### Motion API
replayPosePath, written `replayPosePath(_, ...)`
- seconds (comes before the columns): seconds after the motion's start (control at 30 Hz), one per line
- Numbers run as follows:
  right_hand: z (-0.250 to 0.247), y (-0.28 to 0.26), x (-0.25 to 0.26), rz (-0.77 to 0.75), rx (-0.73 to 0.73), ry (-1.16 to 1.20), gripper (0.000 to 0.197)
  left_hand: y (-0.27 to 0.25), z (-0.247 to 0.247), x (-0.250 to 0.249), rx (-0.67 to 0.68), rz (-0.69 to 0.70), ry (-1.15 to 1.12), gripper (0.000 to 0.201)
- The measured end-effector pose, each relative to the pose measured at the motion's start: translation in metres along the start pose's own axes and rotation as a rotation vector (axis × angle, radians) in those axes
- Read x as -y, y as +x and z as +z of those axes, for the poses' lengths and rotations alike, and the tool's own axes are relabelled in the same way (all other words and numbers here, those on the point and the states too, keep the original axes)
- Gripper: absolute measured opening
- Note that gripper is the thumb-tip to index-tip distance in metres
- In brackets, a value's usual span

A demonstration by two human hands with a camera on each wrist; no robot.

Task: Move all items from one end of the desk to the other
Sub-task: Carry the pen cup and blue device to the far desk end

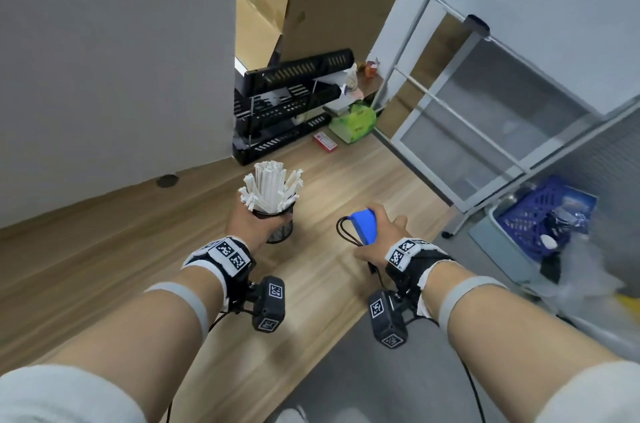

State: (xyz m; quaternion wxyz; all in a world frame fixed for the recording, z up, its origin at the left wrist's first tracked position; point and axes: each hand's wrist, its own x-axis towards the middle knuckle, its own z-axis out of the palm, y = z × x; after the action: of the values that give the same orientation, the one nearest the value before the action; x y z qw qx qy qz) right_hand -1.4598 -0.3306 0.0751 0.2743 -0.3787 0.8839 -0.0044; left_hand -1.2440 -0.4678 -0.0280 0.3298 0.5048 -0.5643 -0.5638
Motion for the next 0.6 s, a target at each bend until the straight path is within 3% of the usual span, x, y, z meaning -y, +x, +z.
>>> replayPosePath(0.23,-0.023,0.087,-0.020,0.008,0.077,-0.101,0.083,0.054,0.048,0.004,-0.083,-0.087,0.052,0.092)
replayPosePath(0.4,-0.038,0.177,-0.027,-0.054,0.089,-0.136,0.092,0.091,0.083,-0.012,-0.226,-0.127,0.178,0.077)
replayPosePath(0.53,-0.050,0.252,-0.034,-0.087,0.135,-0.156,0.097,0.122,0.114,-0.010,-0.337,-0.167,0.136,0.094)
replayPosePath(0.6,-0.053,0.281,-0.043,-0.123,0.142,-0.191,0.098,0.131,0.132,-0.010,-0.364,-0.207,0.142,0.090)
